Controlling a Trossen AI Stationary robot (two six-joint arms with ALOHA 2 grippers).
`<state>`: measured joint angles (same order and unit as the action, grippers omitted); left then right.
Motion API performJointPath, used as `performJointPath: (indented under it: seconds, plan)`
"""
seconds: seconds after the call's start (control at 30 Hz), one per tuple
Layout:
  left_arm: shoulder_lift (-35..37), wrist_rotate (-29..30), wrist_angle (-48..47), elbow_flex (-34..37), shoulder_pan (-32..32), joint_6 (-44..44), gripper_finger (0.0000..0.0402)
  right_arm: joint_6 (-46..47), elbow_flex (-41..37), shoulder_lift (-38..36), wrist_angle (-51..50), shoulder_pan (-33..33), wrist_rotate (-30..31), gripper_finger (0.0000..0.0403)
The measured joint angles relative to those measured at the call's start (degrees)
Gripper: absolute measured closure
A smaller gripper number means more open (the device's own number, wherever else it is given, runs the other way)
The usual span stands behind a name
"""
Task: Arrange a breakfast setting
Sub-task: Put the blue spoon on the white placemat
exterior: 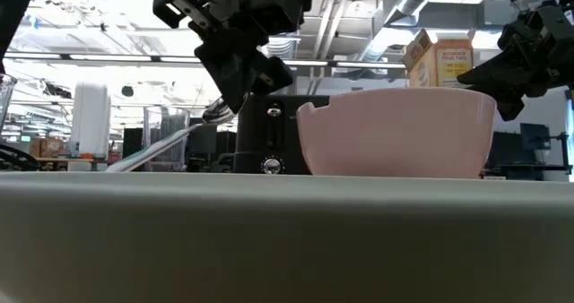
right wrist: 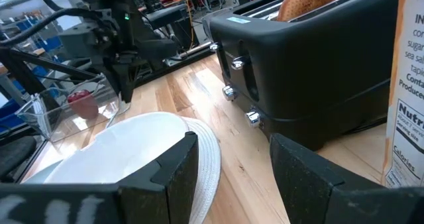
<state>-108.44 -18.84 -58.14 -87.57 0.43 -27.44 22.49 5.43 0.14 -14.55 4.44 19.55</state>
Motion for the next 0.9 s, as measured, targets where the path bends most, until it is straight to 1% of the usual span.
performJointPath:
  seconds: [0.33,0.6,0.9]
  plan:
    - [-0.42,-0.05,-0.16,0.04,0.14,0.48,0.04,0.01,0.0,0.0,0.0,0.01,0.0,0.0195]
    - [-0.5,0.71,-0.31,0.15,0.28,-0.73,0.0366,-0.01,0.0,0.0,0.0,0.01,0.0,0.0195]
    - [-0.5,0.12,-0.3,0.15,0.31,-1.53,0.0367,0.01,0.02,0.0,0.0,0.01,0.0,0.0195]
